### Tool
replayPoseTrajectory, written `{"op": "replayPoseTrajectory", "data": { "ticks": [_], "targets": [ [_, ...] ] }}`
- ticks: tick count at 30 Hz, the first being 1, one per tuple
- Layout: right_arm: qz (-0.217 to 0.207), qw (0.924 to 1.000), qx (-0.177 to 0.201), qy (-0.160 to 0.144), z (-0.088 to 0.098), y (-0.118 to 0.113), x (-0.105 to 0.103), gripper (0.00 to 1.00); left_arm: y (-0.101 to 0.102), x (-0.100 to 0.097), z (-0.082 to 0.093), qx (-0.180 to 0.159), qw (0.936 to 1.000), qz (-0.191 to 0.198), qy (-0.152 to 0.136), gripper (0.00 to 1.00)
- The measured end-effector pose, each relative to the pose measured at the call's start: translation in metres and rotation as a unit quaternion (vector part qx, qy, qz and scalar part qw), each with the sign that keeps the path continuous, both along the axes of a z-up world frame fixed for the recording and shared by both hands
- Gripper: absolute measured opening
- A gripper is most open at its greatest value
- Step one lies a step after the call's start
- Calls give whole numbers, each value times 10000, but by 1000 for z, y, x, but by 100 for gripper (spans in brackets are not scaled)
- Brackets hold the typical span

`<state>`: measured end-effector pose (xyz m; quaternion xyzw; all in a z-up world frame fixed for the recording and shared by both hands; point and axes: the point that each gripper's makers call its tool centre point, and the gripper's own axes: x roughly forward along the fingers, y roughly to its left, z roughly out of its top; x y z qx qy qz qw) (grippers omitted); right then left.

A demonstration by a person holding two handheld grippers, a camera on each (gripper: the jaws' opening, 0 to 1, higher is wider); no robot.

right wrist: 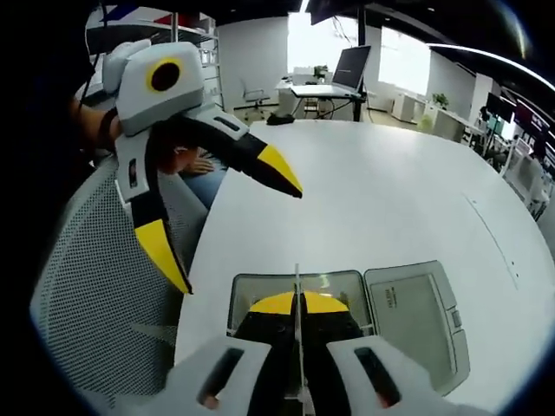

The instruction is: Insert the divider into the dual guide fixture by aligning both edges with the guide slots and pushing it downward to the bottom, including one-sided entry, uneven engagement, binding, and posture correction.

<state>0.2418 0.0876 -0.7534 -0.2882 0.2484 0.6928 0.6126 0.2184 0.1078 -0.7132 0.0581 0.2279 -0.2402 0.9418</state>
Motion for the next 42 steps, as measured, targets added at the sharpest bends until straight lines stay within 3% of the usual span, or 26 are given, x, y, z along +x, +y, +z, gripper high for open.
{"op": "replayPoseTrajectory", "data": {
  "ticks": [11, 24, 33, 39, 42],
  "targets": [
    [-139, 9993, -339, 16, -13, 1, 0, 0, 0, 0, -1, 15, 10000, -2, 28, 66],
    [12, 9975, -692, -126, -21, 1, 0, 0, -1, -1, -3, 21, 10000, -30, 52, 66],
    [-143, 9974, -701, -42, -22, 1, 1, 0, -2, -1, -3, 28, 10000, -57, 55, 66],
    [-54, 9961, -843, -261, -23, 0, 0, 0, -5, -2, -4, 42, 9999, -131, 82, 66],
    [-115, 9957, -896, -190, -24, 0, 1, 0, -6, -2, -4, 50, 9998, -158, 80, 66]
  ]
}}
